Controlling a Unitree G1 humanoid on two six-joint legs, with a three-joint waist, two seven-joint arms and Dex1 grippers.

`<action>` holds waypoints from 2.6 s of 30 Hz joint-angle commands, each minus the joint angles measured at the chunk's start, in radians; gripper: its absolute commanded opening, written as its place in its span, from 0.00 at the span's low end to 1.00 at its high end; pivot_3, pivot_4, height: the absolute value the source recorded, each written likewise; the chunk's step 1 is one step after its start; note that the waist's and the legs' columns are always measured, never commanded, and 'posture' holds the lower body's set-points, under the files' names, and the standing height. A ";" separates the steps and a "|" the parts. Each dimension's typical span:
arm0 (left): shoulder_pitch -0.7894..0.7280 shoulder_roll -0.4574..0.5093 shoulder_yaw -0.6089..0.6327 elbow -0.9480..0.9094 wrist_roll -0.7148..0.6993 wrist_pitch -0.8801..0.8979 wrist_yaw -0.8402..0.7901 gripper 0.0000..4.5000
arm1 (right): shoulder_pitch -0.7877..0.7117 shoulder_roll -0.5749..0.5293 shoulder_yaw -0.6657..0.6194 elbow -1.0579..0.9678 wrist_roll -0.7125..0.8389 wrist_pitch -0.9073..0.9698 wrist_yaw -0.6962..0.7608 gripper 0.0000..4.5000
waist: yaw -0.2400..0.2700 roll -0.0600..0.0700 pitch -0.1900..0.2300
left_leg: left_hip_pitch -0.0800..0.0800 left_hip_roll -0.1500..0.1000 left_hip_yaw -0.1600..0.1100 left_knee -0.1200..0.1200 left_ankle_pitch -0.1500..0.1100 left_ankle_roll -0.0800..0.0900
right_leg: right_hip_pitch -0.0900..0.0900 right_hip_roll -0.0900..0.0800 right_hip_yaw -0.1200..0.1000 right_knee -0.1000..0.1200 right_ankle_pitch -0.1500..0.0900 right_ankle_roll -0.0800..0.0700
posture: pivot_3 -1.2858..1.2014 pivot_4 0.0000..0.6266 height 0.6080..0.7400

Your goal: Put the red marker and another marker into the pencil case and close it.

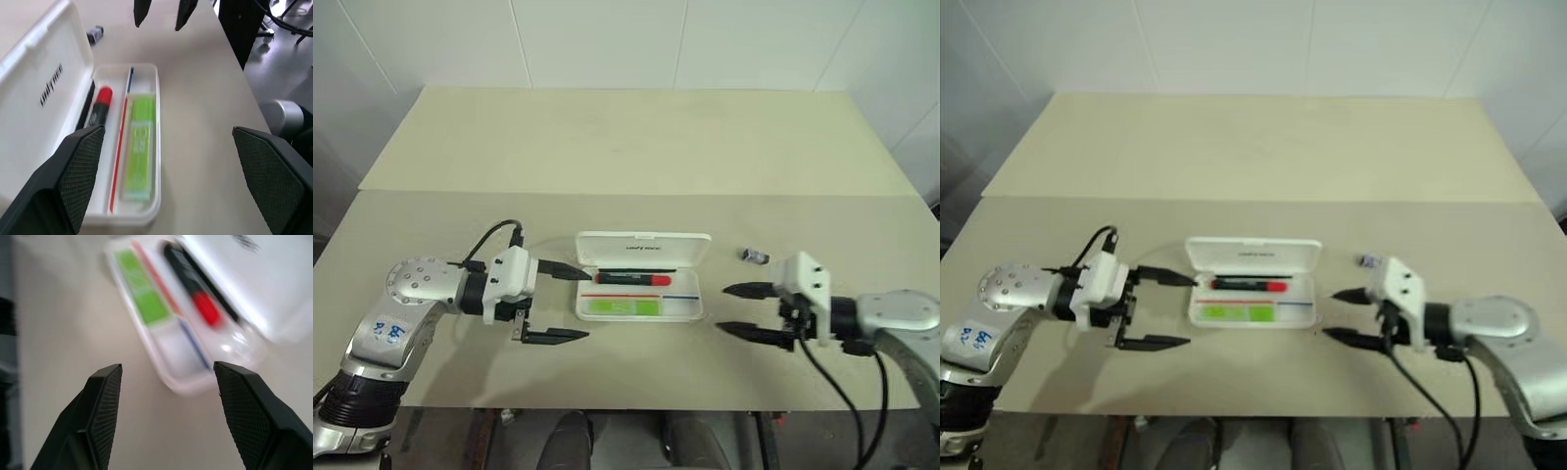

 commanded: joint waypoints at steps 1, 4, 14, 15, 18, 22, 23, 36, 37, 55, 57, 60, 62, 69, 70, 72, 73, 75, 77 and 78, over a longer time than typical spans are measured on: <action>-0.051 -0.019 -0.011 -0.061 -0.051 0.081 0.041 1.00 | -0.002 -0.046 -0.056 0.111 -0.044 -0.125 0.051 0.70 | 0.001 0.000 0.000 | 0.000 0.000 0.000 0.001 0.000 0.000 | 0.000 0.000 0.000 0.000 0.000 0.000 | 0.52 0.24 1.00; -0.078 -0.033 -0.025 -0.086 -0.055 0.135 0.074 1.00 | -0.052 -0.071 -0.051 0.228 -0.069 -0.203 0.081 0.70 | -0.001 0.000 0.000 | 0.000 0.000 0.001 0.002 0.000 0.000 | 0.001 0.000 0.002 0.000 0.000 -0.001 | 0.52 0.24 1.00; -0.157 -0.089 -0.069 -0.170 -0.047 0.331 0.231 1.00 | -0.376 -0.047 0.092 0.676 -0.212 -0.441 0.154 0.70 | -0.006 -0.001 0.002 | 0.002 0.000 0.004 0.002 0.001 0.000 | 0.001 0.001 0.005 0.000 0.003 0.004 | 0.52 0.24 1.00; -0.155 -0.089 -0.069 -0.177 -0.052 0.337 0.232 1.00 | -0.395 -0.039 0.104 0.703 -0.222 -0.457 0.158 0.70 | -0.006 -0.001 0.002 | 0.002 0.000 0.004 0.002 0.001 0.000 | 0.001 0.001 0.005 0.000 0.003 0.004 | 0.52 0.24 1.00; -0.144 -0.080 -0.073 -0.184 -0.045 0.341 0.228 1.00 | -0.452 -0.010 0.138 0.782 -0.254 -0.498 0.160 0.70 | -0.007 -0.001 0.002 | 0.002 0.000 0.003 0.001 0.001 0.000 | 0.000 0.002 0.005 0.001 0.003 0.004 | 0.52 0.24 1.00; -0.143 -0.083 -0.073 -0.183 -0.045 0.341 0.232 1.00 | -0.525 0.032 0.175 0.888 -0.287 -0.538 0.164 0.70 | -0.006 0.000 0.002 | 0.002 0.000 0.004 0.001 0.000 0.000 | 0.000 0.002 0.006 0.001 0.003 0.005 | 0.52 0.24 1.00; -0.143 -0.084 -0.074 -0.181 -0.045 0.340 0.232 1.00 | -0.537 0.040 0.181 0.908 -0.291 -0.542 0.166 0.70 | -0.006 0.000 0.002 | 0.002 0.000 0.004 0.001 0.000 0.000 | 0.000 0.002 0.006 0.001 0.004 0.005 | 0.52 0.24 1.00; -0.134 -0.072 -0.069 -0.169 -0.030 0.317 0.227 1.00 | -0.662 0.086 0.247 1.219 -0.399 -0.678 0.214 0.70 | -0.006 0.000 0.002 | 0.002 0.000 0.004 0.002 0.001 0.000 | 0.000 0.002 0.006 0.001 0.004 0.005 | 0.52 0.24 1.00; -0.134 -0.072 -0.068 -0.169 -0.030 0.317 0.227 1.00 | -0.666 0.087 0.249 1.236 -0.405 -0.682 0.219 0.66 | -0.006 0.000 0.002 | 0.002 0.000 0.004 0.002 0.000 0.000 | 0.000 0.002 0.006 0.001 0.004 0.005 | 0.52 0.24 1.00; -0.158 -0.064 -0.069 -0.129 -0.018 0.297 0.200 1.00 | -0.603 0.108 0.230 1.147 -0.373 -0.658 0.225 0.07 | -0.026 0.000 0.002 | 0.003 0.000 0.004 0.002 0.001 -0.001 | 0.001 0.003 0.007 0.002 0.006 0.006 | 0.52 0.24 1.00; -0.146 -0.046 -0.061 -0.109 -0.009 0.274 0.175 1.00 | -0.560 0.089 0.210 1.050 -0.342 -0.610 0.243 0.07 | -0.025 0.000 0.002 | 0.003 0.000 0.004 0.002 0.001 -0.001 | 0.001 0.003 0.008 0.002 0.006 0.006 | 0.52 0.24 1.00; -0.121 -0.010 -0.054 -0.073 0.013 0.219 0.132 1.00 | -0.488 0.055 0.183 0.903 -0.304 -0.545 0.255 0.07 | -0.025 0.000 0.002 | 0.002 0.000 0.004 0.002 0.001 -0.001 | 0.001 0.003 0.008 0.002 0.006 0.006 | 0.52 0.24 1.00; -0.094 0.013 -0.048 -0.047 0.030 0.174 0.107 1.00 | -0.431 0.029 0.163 0.793 -0.268 -0.493 0.260 0.07 | -0.026 0.000 0.002 | 0.002 0.000 0.004 0.002 0.001 -0.001 | 0.001 0.003 0.009 0.002 0.006 0.006 | 0.52 0.24 1.00; -0.006 0.045 -0.033 -0.006 0.068 0.057 0.058 1.00 | -0.257 -0.005 0.102 0.433 -0.151 -0.324 0.223 0.07 | -0.024 0.000 0.002 | 0.003 0.000 0.004 0.002 0.001 0.000 | 0.001 0.003 0.009 0.002 0.005 0.006 | 0.52 0.24 1.00; 0.000 0.043 -0.033 -0.003 0.071 0.048 0.058 1.00 | -0.241 0.000 0.101 0.385 -0.136 -0.302 0.210 0.07 | -0.023 0.000 0.002 | 0.002 0.000 0.004 0.002 0.001 0.000 | 0.001 0.003 0.009 0.002 0.005 0.006 | 0.52 0.24 1.00; 0.006 0.040 -0.034 0.002 0.076 0.034 0.056 1.00 | -0.220 0.011 0.107 0.310 -0.107 -0.258 0.187 0.07 | -0.023 0.000 0.002 | 0.002 0.000 0.004 0.003 0.001 0.000 | 0.001 0.003 0.009 0.002 0.005 0.006 | 0.52 0.24 1.00; 0.010 0.040 -0.035 0.004 0.078 0.027 0.055 1.00 | -0.212 0.018 0.118 0.272 -0.095 -0.240 0.177 0.07 | -0.023 0.000 0.002 | 0.002 0.000 0.004 0.003 0.001 0.000 | 0.001 0.003 0.009 0.001 0.005 0.006 | 0.52 0.24 1.00; 0.015 0.040 -0.036 0.006 0.081 0.018 0.054 1.00 | -0.205 0.026 0.132 0.227 -0.082 -0.216 0.158 0.07 | -0.023 0.000 0.002 | 0.002 0.000 0.004 0.003 0.001 0.000 | 0.001 0.003 0.009 0.001 0.005 0.006 | 0.52 0.24 1.00; 0.022 0.041 -0.035 0.009 0.083 0.009 0.052 1.00 | -0.215 0.049 0.156 0.189 -0.069 -0.189 0.135 0.07 | -0.022 0.000 0.002 | 0.002 0.000 0.004 0.003 0.001 0.000 | 0.001 0.003 0.009 0.001 0.005 0.006 | 0.52 0.24 1.00; 0.025 0.042 -0.034 0.011 0.083 0.003 0.051 1.00 | -0.226 0.063 0.170 0.176 -0.065 -0.176 0.124 0.07 | -0.023 0.000 0.002 | 0.002 0.000 0.004 0.003 0.001 0.000 | 0.001 0.003 0.009 0.001 0.005 0.006 | 0.52 0.24 1.00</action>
